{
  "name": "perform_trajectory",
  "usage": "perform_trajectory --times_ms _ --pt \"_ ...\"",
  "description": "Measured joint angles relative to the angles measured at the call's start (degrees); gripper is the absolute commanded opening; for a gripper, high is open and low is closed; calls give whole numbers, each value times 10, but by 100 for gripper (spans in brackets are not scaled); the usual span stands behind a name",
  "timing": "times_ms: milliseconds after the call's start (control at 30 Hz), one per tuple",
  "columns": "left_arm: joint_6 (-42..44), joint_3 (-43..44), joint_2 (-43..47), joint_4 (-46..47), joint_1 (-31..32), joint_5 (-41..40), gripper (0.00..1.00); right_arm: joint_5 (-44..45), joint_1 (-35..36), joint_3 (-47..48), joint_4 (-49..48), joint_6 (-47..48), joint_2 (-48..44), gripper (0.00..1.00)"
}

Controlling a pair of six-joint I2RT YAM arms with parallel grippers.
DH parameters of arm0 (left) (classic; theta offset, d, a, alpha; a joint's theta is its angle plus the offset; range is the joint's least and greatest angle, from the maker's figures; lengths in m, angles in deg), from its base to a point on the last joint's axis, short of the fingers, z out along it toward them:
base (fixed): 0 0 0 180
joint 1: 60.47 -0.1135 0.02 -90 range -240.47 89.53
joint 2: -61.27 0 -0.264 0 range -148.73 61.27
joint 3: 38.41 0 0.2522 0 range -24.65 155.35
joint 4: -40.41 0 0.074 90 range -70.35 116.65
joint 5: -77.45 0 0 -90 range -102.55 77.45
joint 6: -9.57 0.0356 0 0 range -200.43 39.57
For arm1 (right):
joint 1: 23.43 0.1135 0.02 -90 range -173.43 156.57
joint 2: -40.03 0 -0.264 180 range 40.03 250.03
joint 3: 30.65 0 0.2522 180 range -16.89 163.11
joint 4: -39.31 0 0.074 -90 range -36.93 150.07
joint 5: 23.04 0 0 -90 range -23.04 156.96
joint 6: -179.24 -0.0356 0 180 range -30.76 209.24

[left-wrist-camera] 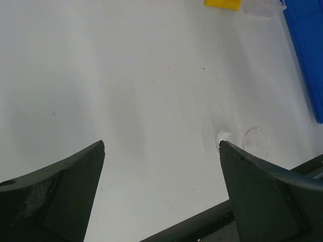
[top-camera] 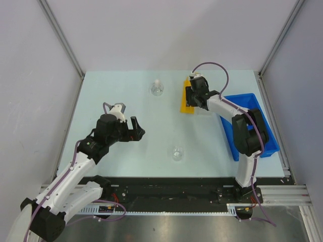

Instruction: Organize the chemistry lab equipment

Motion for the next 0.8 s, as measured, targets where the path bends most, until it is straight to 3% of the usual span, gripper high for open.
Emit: perform_trajectory --times_ms 400,500,533,633,800 --pt "0 -4 6 0 0 1 100 -24 2 -16 7 22 -15 50" --pt "0 -4 6 -1 0 1 100 -24 2 -17 7 26 -16 58" --pt "0 -4 7 -1 0 1 100 -24 2 -17 7 26 -16 67" --pt "0 -4 7 -1 0 1 100 -26 2 -17 7 31 -17 80" --pt "0 -4 7 -1 0 2 100 -32 2 -18 7 44 -29 89"
